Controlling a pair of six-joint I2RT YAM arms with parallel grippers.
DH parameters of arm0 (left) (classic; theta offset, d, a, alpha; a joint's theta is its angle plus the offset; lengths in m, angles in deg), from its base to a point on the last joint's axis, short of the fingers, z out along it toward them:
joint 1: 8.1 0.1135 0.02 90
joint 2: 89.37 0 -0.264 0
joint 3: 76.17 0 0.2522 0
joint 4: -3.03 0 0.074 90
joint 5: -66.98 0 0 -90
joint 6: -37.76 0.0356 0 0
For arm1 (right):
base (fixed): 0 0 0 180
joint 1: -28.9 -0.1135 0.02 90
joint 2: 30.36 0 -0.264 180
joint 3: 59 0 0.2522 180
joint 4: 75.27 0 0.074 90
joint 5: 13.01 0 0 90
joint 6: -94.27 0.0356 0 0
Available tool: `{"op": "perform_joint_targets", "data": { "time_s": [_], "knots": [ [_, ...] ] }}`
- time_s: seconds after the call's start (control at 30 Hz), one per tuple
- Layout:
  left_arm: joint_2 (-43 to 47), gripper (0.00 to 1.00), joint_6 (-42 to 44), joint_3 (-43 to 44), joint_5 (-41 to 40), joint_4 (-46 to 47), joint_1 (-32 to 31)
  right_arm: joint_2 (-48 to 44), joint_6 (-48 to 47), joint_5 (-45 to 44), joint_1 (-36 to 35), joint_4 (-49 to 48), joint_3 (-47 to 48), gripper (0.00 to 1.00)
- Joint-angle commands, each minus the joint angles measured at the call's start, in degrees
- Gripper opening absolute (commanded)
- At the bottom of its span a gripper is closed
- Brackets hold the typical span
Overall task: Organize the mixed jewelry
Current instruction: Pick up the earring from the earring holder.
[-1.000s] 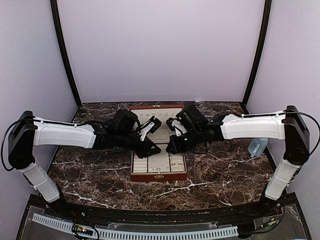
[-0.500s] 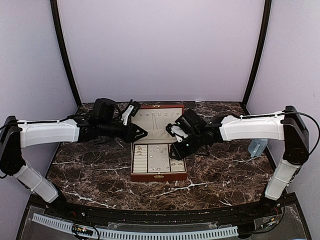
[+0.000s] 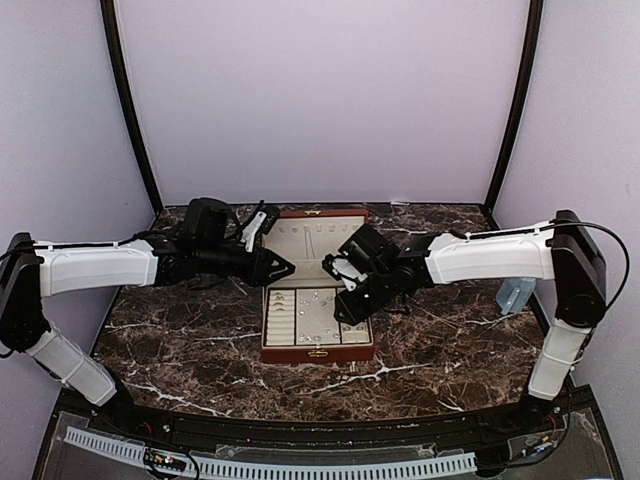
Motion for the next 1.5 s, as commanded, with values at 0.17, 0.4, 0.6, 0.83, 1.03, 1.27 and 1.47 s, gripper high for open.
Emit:
{"op": "perform_joint_targets", "data": {
  "time_s": [0.17,0.4,0.6,0.83,1.03,1.27,1.47],
  "knots": [
    [1.91,0.34,-0.46,-1.02,0.7,1.42,0.24,2.07,-0.6,-1.52,-0.54,0.56,2.35,0.26],
    [1.68,0.34,-0.27,-1.15,0.55,1.42,0.25,2.32,-0.09,-0.99,-0.71,1.14,2.22,0.19],
    [1.71,0.34,-0.29,-1.25,0.55,1.59,0.2,1.8,0.6,-1.27,-0.81,1.22,1.49,0.13],
    [1.53,0.34,-0.14,-1.29,0.56,1.68,0.26,1.14,1.65,-2.96,-0.89,1.81,2.2,0.07],
    [1.51,0.34,-0.14,-1.4,0.44,1.81,0.26,-0.81,2.59,-3.75,-0.68,2.54,3.11,0.04],
    [1.57,0.34,-0.06,-1.46,0.53,1.86,0.27,-2.83,3.8,-3.03,-0.11,2.86,3.46,0.03],
    [1.58,0.34,0.01,-1.51,0.59,1.86,0.27,-3.58,4.38,0.98,-0.11,2.07,3.84,0.03]
  ]
}}
